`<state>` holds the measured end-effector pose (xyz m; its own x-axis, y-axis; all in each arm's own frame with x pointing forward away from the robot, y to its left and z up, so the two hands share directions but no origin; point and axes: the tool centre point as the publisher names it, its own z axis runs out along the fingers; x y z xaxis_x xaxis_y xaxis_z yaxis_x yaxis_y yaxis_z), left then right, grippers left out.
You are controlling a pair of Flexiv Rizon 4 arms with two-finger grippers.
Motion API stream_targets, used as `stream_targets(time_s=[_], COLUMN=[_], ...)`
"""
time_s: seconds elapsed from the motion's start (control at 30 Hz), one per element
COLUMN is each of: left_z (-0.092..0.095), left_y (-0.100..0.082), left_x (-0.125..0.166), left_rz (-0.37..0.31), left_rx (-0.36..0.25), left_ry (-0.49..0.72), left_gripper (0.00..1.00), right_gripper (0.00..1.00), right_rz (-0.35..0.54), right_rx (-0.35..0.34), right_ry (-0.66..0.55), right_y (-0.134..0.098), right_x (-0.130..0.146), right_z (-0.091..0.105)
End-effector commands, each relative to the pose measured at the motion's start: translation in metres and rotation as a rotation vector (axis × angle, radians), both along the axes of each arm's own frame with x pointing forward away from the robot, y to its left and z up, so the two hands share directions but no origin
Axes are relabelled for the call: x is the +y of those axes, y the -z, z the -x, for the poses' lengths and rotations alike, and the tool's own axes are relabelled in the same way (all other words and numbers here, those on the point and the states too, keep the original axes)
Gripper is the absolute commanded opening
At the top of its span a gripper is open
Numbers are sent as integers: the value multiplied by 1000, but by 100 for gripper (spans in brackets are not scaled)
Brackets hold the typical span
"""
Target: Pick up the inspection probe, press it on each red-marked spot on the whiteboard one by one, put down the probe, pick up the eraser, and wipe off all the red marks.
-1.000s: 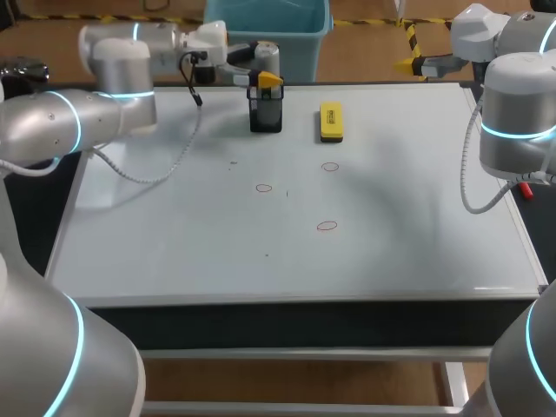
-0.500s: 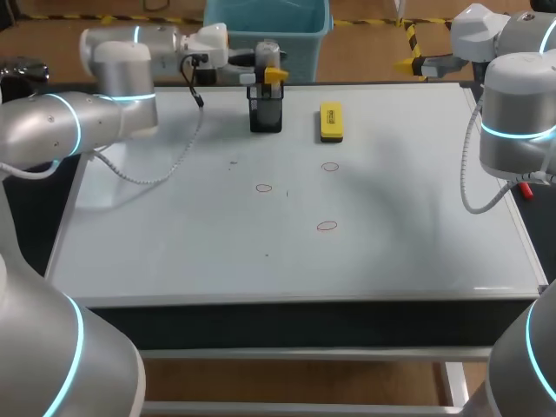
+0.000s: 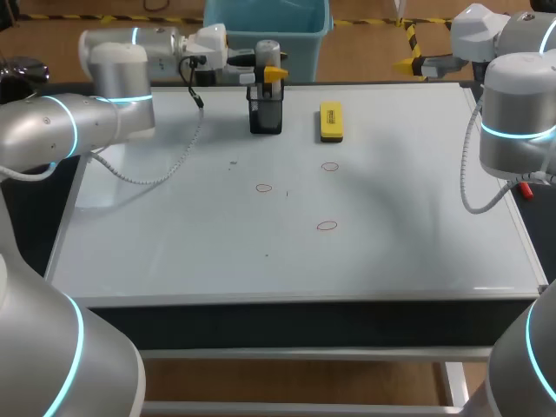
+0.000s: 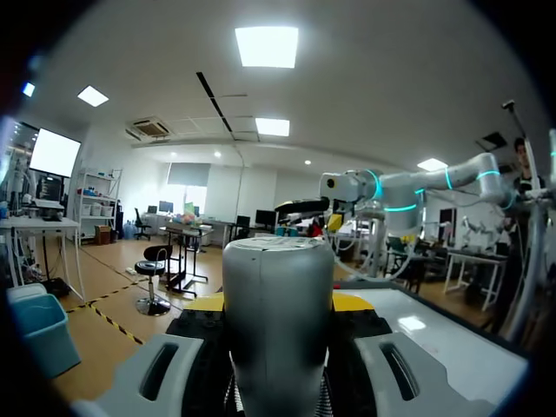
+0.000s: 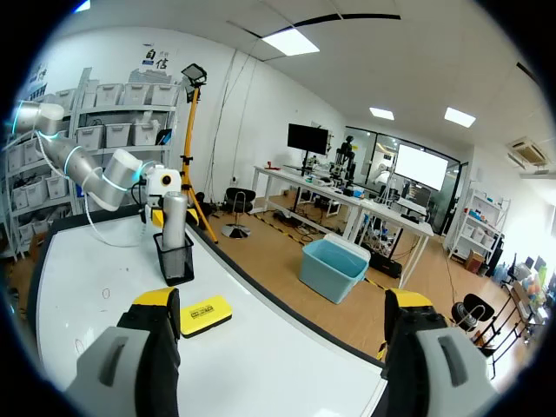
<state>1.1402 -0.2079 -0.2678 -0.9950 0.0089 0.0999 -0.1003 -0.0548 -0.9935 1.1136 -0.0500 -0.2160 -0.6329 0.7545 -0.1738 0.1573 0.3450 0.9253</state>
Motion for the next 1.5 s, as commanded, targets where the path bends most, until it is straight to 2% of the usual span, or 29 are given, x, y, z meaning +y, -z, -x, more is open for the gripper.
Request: stream_targets(time_s=[0.03, 0.3, 0.43, 0.93, 1.5], left_z=[10, 13, 13, 17, 18], left_y=[-13, -33, -38, -76, -121], left_x=[1, 4, 5, 6, 15], left_rz=[-12, -7, -5, -45, 21], left_rx=[-18, -64, -67, -106, -146], left_ry=[-16, -21, -26, -35, -112], left_gripper=[0, 0, 0, 0, 0], right_gripper=[100, 100, 100, 100, 100], right_rz=[0, 0, 0, 0, 0], right_rx=[0, 0, 0, 0, 0], right_ry=[0, 0, 0, 0, 0], right_y=[0, 0, 0, 0, 0], right_x=[0, 0, 0, 0, 0], right_z=[0, 0, 0, 0, 0])
